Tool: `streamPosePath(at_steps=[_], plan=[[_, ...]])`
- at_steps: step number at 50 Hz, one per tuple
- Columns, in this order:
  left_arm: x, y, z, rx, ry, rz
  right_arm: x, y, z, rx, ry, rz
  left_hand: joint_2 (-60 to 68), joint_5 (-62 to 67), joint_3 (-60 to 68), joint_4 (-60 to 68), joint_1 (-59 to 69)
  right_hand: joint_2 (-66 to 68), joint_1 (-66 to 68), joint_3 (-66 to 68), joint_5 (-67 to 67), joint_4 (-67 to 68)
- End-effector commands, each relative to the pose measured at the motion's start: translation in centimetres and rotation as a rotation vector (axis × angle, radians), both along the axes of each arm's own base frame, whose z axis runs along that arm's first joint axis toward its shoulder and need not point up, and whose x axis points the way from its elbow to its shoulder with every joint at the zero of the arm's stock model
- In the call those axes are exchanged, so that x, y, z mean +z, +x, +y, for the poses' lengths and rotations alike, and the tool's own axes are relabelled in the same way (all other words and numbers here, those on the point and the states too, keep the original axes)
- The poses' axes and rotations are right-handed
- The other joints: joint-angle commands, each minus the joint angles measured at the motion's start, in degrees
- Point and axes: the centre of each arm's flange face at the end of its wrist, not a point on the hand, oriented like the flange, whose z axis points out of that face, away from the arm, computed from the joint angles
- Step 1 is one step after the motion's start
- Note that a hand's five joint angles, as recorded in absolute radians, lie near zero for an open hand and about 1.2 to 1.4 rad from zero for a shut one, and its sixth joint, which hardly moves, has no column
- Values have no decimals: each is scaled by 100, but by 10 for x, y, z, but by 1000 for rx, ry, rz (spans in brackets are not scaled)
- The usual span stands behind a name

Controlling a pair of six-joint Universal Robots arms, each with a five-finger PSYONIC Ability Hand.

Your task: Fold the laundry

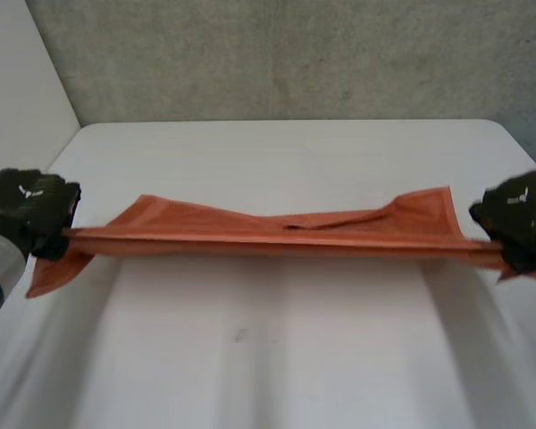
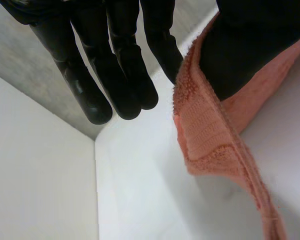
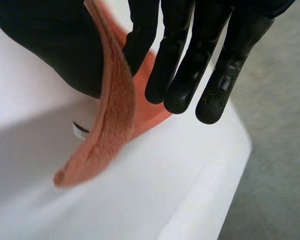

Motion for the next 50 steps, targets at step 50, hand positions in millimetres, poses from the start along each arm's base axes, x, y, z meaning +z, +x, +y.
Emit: streamPosePath(at_steps=[50], plan=[[-51,-39,-114,-52,-320,44,-49,39,-110,-93,-332,-284,1137,1453,1172,1152,1553,1250,2413,1219,1397,1167]])
